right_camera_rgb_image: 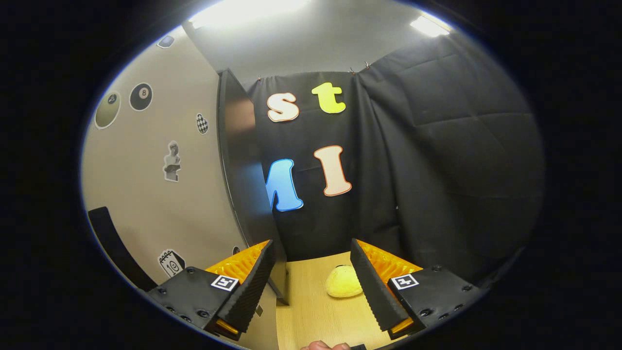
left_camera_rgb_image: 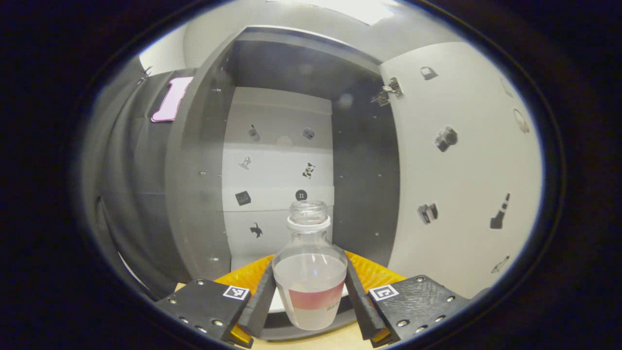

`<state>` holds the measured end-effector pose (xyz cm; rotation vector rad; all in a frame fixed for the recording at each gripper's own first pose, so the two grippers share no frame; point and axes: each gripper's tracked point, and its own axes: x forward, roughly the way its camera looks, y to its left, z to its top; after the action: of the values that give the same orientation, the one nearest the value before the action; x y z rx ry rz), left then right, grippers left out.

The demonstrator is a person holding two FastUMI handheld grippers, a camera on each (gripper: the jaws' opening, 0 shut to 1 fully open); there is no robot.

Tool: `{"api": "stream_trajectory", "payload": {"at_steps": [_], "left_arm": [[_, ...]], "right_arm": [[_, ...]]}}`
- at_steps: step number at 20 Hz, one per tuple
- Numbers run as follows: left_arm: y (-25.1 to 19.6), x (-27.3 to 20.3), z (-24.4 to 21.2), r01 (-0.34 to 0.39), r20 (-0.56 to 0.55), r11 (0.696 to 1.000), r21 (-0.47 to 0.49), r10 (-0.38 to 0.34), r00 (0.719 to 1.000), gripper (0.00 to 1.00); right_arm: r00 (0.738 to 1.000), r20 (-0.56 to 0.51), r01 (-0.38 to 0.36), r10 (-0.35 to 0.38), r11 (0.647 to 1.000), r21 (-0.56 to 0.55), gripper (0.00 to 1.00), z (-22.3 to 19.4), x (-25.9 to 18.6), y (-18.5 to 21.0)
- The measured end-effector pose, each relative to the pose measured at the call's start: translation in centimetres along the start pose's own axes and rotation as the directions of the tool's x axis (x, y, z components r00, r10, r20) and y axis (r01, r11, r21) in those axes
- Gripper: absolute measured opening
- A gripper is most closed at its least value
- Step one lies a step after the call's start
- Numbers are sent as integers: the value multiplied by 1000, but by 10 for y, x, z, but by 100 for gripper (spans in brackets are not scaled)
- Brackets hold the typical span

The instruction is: Open the cabinet door with the right hand, grasp the bottle in the cabinet with the left hand and place it on the coaster, then close the cabinet door with the right hand.

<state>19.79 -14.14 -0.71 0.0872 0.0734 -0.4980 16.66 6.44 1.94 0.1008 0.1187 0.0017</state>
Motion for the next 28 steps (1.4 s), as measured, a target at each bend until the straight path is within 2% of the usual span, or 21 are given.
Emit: {"api": "stream_trajectory", "payload": {"at_steps": [3,6,9,12,16,18,20,24,28], "left_arm": [[2,-43,-23,-6,-32,999,33,7,999,72],[5,-84,-58,-14,-59,1000,19,15,998,75],[18,-120,-99,-49,-81,999,-4,48,996,72],[27,-151,-145,-84,-120,996,-14,82,989,72],[25,-183,-205,-111,-128,994,-20,107,986,75],[27,-197,-228,-143,-102,990,1,143,985,72],[19,-200,-254,-142,-105,990,2,142,984,75],[8,-199,-305,-135,-121,991,2,134,983,72],[3,-195,-349,-137,-134,990,3,137,982,75]], "right_arm": [[1000,-6,13,-14,999,-29,98,2,-10,6],[999,19,33,-31,997,-65,98,11,-21,13],[999,15,38,-38,999,-37,98,12,-33,22],[997,14,83,-82,994,-73,98,6,-49,19],[994,-5,107,-107,994,-11,98,-7,-67,20],[992,4,124,-124,992,21,98,-10,-74,17],[992,-1,123,-123,992,28,98,-18,-79,16],[982,21,189,-189,982,10,98,-20,-90,3],[964,26,261,-264,962,82,98,-25,-91,-10]]}}
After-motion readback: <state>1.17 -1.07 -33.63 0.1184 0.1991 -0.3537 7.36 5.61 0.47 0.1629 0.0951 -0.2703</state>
